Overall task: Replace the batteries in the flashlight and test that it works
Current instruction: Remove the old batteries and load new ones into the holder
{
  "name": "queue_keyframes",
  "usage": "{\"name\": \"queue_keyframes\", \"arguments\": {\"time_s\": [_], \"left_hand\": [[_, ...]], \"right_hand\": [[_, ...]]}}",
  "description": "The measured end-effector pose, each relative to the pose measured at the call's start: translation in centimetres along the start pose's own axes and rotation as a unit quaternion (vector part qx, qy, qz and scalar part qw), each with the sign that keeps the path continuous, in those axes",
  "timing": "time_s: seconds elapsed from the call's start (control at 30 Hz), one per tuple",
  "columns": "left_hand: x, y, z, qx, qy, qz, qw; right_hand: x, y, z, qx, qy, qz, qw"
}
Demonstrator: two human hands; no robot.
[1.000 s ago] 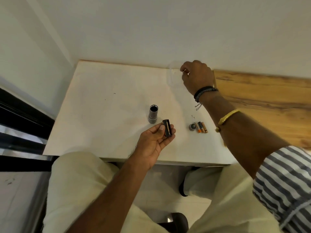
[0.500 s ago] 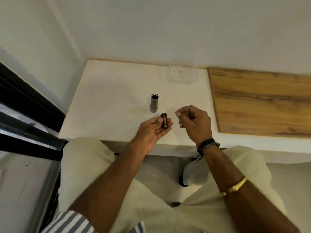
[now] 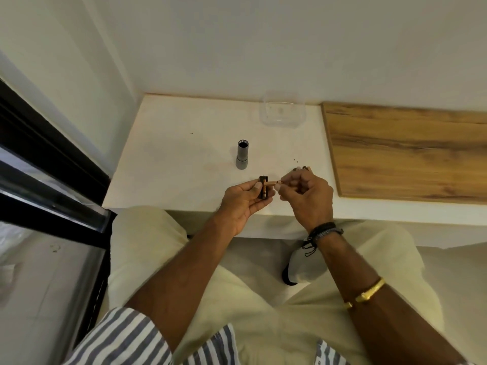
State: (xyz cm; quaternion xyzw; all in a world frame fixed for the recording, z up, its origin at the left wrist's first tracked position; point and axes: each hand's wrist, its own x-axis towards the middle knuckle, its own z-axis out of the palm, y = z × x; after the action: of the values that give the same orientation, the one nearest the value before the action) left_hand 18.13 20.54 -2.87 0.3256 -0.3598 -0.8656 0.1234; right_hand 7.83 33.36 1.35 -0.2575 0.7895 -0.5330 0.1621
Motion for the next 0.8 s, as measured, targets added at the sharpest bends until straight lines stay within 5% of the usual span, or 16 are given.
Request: {"name": "queue_keyframes", "arguments": {"time_s": [0.8], "left_hand": [[0.0,-0.6,0.9,0.034,0.024,0.033,0.999]], "right_hand": [[0.0,0.8,2.2,-0.085,0.033,-0.065,0.994]]}}
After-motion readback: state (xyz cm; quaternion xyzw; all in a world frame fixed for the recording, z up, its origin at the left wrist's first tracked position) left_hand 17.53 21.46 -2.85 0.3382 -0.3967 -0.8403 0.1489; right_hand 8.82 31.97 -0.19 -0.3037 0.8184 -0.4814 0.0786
